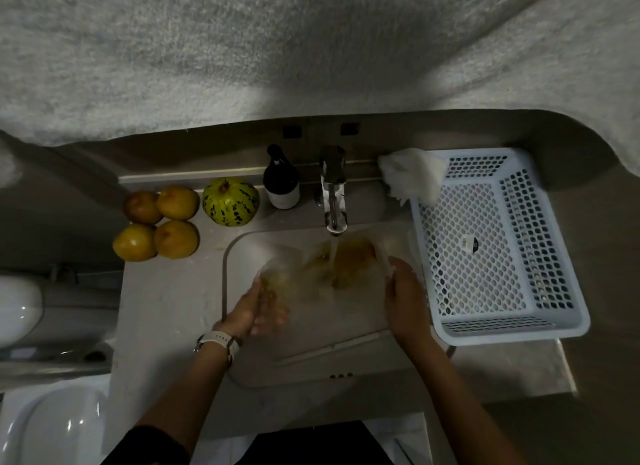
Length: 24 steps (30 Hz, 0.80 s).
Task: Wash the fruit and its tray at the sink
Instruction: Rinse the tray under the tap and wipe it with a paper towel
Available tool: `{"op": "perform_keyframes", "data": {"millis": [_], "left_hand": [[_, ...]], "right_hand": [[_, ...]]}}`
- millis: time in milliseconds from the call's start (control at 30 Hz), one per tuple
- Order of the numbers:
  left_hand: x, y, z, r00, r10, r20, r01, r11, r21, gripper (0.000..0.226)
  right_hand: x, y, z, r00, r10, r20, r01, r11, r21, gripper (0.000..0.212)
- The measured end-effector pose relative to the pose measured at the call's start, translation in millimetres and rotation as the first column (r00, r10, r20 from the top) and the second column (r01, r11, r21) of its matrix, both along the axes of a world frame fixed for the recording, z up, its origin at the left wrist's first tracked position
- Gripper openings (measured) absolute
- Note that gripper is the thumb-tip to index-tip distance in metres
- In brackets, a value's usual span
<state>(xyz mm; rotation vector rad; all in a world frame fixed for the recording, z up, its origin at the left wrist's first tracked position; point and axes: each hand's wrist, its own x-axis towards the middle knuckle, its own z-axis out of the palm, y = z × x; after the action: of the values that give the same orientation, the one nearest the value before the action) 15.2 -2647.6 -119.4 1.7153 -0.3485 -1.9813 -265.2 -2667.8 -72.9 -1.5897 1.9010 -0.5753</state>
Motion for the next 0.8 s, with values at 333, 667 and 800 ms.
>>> {"op": "perform_keyframes", "data": {"millis": [333,667,800], "left_hand": [[-15.8,-8.1,13.7,0.984,0.175,-0.043,-0.178,0.981,-0.083,0.049],[-7.7,-11.6,21.5,0.949,0.21,0.235,-0.084,0.887,-0.454,0.036],[-6.3,-12.7,36.6,0.868,0.171,0.467,0.127,0.832,-0.541,0.031]], "right_hand": [[-4.6,6.3,0.7,0.983,-0.057,0.176,0.059,0.998,-0.008,0.043],[-0.5,5.4,-31.9,0.977,-0.053,0.206,0.045,0.998,0.045,0.045],[6.1,2.0,-43.4,0.979,-0.024,0.202,-0.007,0.989,0.148,0.055]]}}
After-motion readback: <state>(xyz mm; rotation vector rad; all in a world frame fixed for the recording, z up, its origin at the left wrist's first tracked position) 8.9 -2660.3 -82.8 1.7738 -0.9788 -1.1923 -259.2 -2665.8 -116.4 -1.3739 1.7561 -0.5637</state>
